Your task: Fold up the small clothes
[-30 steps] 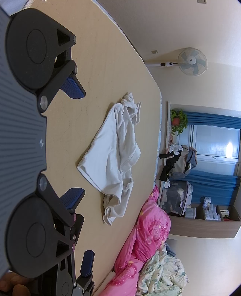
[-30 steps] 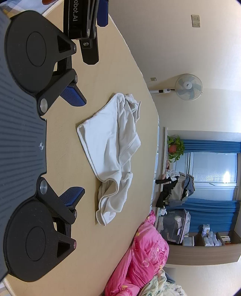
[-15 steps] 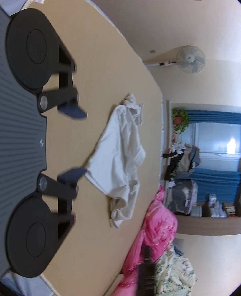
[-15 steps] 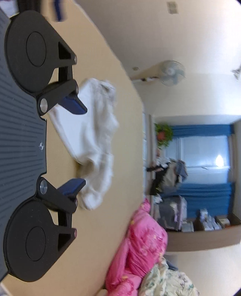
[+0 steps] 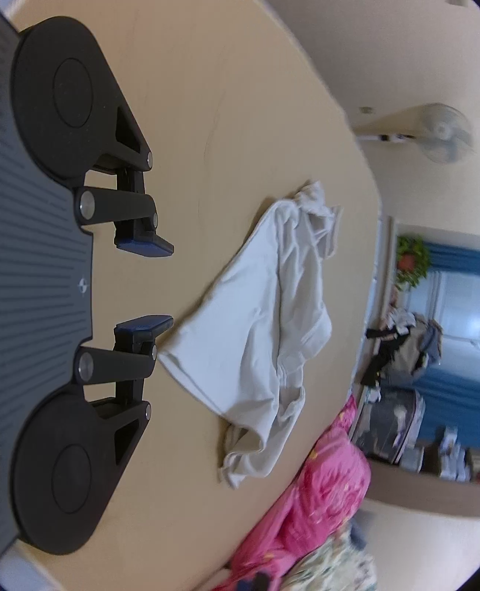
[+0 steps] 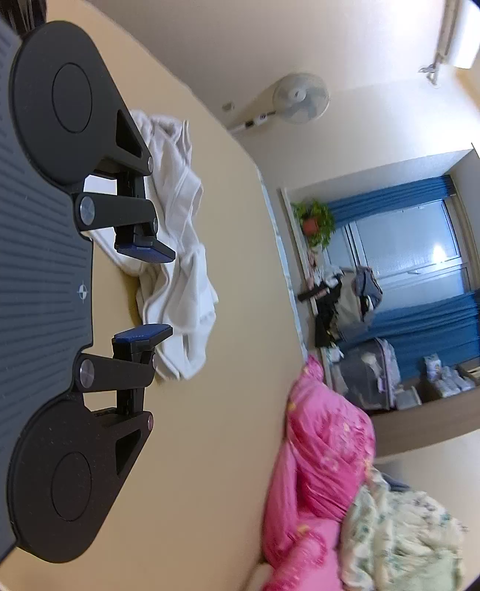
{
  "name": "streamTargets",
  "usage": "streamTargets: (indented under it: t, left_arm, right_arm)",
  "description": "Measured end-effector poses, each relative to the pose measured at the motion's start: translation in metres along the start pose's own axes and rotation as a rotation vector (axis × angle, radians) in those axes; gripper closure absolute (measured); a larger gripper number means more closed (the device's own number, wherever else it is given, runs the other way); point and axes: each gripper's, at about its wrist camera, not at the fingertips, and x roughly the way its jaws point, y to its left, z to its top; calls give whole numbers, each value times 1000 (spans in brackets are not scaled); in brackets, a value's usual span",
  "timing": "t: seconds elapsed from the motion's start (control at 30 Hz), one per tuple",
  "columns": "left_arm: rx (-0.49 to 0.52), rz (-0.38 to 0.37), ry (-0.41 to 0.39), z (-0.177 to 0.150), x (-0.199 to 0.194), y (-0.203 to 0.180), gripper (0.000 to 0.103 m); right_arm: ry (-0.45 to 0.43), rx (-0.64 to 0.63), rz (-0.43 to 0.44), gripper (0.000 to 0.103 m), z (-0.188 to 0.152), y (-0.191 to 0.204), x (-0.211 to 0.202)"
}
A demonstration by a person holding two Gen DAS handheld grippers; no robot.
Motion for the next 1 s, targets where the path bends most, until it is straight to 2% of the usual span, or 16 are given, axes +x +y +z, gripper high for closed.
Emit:
streamTargets:
  t: [0.13, 0.27, 0.37, 0.5, 0.53, 0.57, 0.63, 0.77, 0.9, 1.0]
  left_arm:
    - [-161, -28, 60, 3, 53, -7, 43]
    - [-339, -20, 129, -1, 97, -18, 43]
    - [-385, 9, 131, -2, 114, -34, 42]
    - [-269, 88, 102, 0, 123, -60, 46]
    - [-243, 100, 101, 0, 126, -63, 57]
    - [-215, 114, 108, 0, 128, -66, 78]
    - [-169, 91, 135, 4, 127, -63, 98]
    - [-101, -2, 121, 20, 101, -47, 100]
    - [48, -75, 67, 29, 44, -14, 100]
    - [154, -123, 77, 28, 3, 26, 100]
  right_arm:
    - [51, 26, 35, 59, 6, 0, 8]
    - [84, 46, 53, 56, 7, 7, 11]
    - [90, 52, 64, 53, 8, 8, 13]
    - [101, 59, 71, 52, 10, 4, 15]
    - [104, 60, 71, 52, 10, 4, 16]
    - [108, 60, 67, 51, 11, 5, 18]
    - [118, 58, 57, 51, 10, 5, 20]
    - [130, 37, 35, 51, 7, 8, 21]
    - [129, -30, -7, 51, 2, 10, 17]
    - [113, -77, -25, 51, 2, 13, 7]
